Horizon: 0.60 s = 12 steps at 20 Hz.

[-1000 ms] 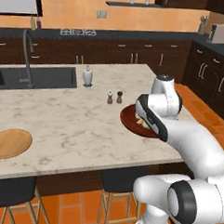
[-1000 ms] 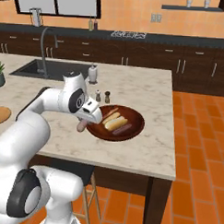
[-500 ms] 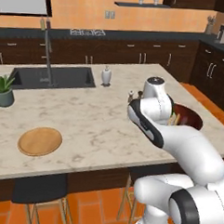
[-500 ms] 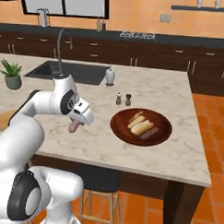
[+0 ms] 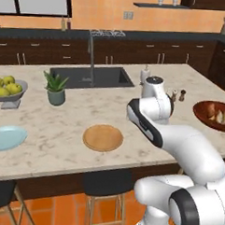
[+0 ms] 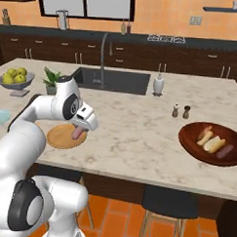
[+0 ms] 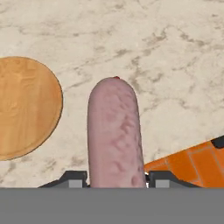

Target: Place one bun and one sausage from the bowl on each plate.

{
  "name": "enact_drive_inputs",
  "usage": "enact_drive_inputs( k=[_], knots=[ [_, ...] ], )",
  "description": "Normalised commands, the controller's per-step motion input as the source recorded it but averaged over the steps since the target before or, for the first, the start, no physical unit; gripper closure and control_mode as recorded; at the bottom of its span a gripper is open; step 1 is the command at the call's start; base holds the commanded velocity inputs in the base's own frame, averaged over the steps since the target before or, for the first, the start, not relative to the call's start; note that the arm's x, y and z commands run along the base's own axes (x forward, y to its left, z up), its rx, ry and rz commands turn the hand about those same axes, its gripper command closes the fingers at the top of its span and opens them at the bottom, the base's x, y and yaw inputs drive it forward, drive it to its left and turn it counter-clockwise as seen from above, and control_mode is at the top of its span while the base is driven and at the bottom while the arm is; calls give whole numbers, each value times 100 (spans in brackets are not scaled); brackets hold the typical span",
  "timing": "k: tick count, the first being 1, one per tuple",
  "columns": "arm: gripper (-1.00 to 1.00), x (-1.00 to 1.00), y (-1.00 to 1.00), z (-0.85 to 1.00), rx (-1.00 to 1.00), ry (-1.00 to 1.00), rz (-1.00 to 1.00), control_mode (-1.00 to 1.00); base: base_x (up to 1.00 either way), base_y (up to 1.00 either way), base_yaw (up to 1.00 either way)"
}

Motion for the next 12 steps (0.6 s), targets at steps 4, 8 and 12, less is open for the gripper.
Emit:
enact_drive_inputs(
  k=[4,8,12],
  knots=[
    [100,0,0,0,0,0,0,100,25,100,-6],
    [100,0,0,0,0,0,0,100,23,76,-2],
    [100,36,0,-3,0,1,3,-100,0,1,0]
  ],
)
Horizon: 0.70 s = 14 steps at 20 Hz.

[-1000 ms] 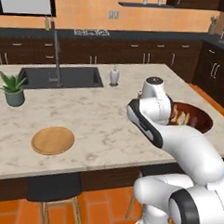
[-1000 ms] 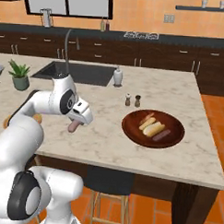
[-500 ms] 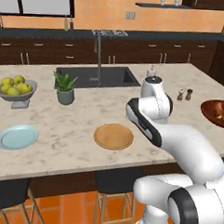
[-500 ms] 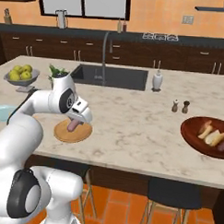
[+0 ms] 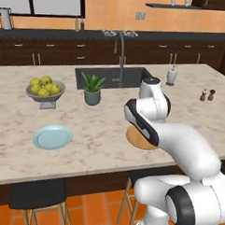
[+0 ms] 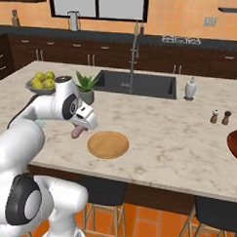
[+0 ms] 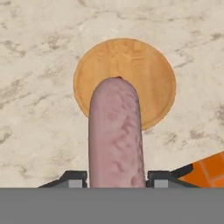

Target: Place one bun and one sausage from the bowl on each plate.

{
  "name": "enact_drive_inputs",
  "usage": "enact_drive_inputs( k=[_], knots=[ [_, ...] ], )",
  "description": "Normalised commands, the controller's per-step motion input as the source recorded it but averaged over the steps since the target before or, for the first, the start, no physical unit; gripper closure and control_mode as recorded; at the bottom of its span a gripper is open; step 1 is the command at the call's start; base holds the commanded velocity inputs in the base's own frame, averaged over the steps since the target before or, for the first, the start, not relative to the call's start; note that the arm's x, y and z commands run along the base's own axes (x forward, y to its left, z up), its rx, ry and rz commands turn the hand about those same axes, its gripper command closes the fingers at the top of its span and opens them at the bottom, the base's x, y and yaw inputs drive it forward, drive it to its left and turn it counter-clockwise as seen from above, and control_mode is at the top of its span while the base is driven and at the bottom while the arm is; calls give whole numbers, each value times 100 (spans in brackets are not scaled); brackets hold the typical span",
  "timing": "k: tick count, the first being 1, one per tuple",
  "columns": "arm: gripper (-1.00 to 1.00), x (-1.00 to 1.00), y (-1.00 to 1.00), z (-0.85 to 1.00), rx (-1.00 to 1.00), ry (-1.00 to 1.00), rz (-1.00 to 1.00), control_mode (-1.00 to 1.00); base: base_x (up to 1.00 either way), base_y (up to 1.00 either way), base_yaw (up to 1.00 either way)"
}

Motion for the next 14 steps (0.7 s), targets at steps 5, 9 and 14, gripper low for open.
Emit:
enact_drive_inputs(
  k=[5,9,14],
  knots=[
    [100,92,-23,-35,4,19,5,-100,0,0,0],
    [100,28,-9,-67,2,-8,0,-100,0,0,0],
    [100,1,1,-40,0,-13,0,-100,0,0,0]
  ],
)
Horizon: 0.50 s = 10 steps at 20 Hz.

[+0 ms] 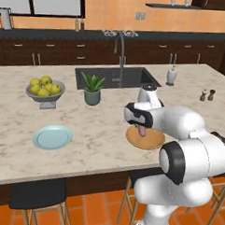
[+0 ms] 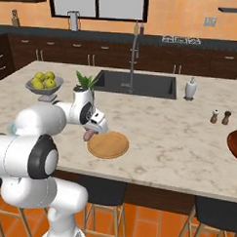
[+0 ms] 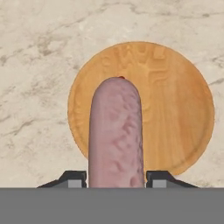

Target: Place one bun and one sausage from the bowl on each plate.

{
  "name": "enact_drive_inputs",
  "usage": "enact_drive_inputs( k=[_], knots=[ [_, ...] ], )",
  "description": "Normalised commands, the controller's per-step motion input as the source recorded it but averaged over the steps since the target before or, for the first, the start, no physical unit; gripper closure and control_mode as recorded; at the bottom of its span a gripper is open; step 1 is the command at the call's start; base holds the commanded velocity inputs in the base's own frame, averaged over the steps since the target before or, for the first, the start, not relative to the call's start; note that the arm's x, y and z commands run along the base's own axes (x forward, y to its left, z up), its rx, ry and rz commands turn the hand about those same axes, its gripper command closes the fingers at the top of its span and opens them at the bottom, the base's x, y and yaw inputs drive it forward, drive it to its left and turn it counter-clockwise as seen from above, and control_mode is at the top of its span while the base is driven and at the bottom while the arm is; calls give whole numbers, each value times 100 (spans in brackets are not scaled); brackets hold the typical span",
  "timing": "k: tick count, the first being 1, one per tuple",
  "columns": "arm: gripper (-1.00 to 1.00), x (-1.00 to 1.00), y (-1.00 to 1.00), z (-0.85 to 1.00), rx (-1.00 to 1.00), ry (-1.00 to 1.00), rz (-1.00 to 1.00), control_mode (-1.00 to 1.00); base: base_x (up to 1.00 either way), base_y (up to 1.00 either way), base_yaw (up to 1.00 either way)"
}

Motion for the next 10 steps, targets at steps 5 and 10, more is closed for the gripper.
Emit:
enact_drive_inputs(
  k=[5,10],
  knots=[
    [100,-13,-21,-37,2,-2,-4,-100,0,0,0],
    [100,20,-3,-18,0,0,0,-100,0,0,0]
  ],
)
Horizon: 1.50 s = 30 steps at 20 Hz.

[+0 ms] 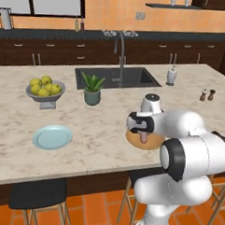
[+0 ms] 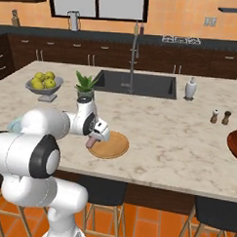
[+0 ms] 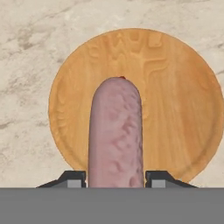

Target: Place one bun and one sausage from the bowl on each plate.

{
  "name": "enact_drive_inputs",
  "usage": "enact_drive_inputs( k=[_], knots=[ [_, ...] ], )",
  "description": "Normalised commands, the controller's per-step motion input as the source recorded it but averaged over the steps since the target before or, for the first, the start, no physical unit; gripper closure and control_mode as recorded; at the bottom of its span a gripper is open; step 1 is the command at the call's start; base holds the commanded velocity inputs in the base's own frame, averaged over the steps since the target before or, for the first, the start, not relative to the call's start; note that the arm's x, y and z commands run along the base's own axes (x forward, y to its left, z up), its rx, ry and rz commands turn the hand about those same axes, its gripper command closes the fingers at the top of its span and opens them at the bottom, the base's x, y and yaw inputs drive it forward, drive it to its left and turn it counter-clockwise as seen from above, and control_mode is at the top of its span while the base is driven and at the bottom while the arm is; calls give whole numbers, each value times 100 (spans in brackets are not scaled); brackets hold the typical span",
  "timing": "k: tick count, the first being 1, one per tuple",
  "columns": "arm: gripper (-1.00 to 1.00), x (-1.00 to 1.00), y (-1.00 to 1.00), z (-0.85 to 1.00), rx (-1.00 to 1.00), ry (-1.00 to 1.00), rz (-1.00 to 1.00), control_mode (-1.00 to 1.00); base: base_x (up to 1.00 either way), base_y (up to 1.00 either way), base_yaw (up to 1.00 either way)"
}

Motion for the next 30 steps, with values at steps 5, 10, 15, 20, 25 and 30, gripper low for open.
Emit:
enact_drive_inputs(
  k=[5,10,15,20,25,30],
  knots=[
    [-100,23,4,-16,0,0,0,-100,0,0,0],
    [-100,21,-4,-3,0,0,0,-100,0,0,0],
    [-100,7,-2,0,0,0,0,-100,0,0,0],
    [-100,-31,0,54,0,0,0,-100,0,0,0],
    [-100,-96,16,100,-4,3,5,-100,0,0,0],
    [-100,-100,0,100,0,5,8,-100,0,0,0]
  ],
)
